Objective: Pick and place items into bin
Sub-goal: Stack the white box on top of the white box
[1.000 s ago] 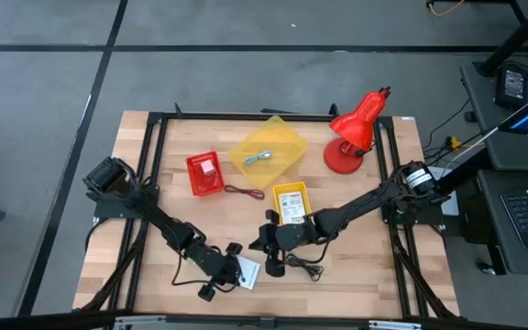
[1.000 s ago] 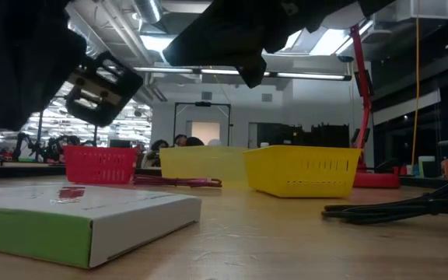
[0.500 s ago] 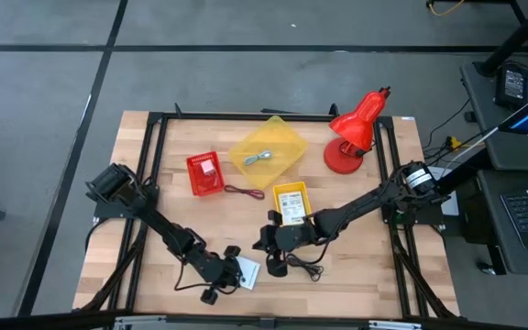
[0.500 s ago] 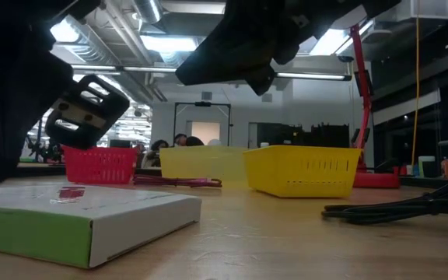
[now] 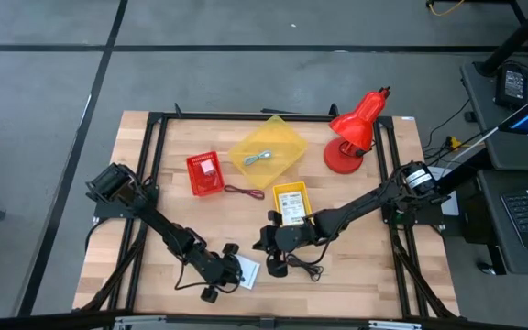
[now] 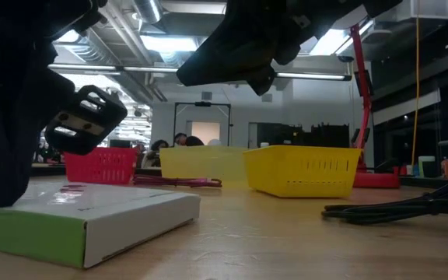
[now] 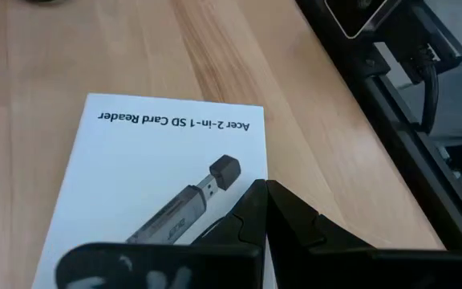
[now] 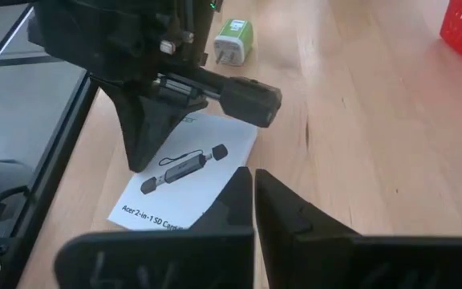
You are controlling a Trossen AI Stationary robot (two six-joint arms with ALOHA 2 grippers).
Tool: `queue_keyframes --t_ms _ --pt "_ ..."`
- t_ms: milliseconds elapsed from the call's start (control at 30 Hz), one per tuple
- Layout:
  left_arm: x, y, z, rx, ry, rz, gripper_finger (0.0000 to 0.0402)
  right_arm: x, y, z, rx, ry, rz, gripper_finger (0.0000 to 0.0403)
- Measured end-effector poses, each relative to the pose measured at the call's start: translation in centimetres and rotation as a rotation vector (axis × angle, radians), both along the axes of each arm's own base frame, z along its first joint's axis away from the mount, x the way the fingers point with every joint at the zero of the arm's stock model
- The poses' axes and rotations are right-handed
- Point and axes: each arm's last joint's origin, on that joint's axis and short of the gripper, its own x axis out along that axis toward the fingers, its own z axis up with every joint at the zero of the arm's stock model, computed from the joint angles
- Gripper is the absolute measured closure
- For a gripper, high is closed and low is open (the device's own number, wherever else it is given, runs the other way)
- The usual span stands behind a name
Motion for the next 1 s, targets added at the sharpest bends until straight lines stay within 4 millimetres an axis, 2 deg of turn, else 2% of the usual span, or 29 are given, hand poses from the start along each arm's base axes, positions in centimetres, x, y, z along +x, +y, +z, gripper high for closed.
queue_keyframes --t_ms 233,433,667,800,1000 --pt "-0.1 0.1 -0.1 0.018 0.022 -0.018 0.04 0.0 -0.2 0.0 -0.013 -0.008 -0.051 0.0403" --pt "-0.5 0.3 -0.5 0.054 0.078 -0.021 0.04 0.4 -1.1 0.0 0.055 0.003 -0.105 0.0403" --pt "-0.5 0.6 -0.6 0.117 0.063 -0.086 0.04 0.9 -2.3 -0.6 0.071 0.017 -0.149 0.0403" --pt "0.0 1.4 -0.7 0.147 0.054 -0.118 0.04 1.0 -2.7 -0.8 0.068 0.025 -0.158 0.0403" --pt "1.4 3.6 -0.7 0.215 0.024 -0.089 0.04 1.0 -2.8 -0.9 0.054 0.029 -0.166 0.0403"
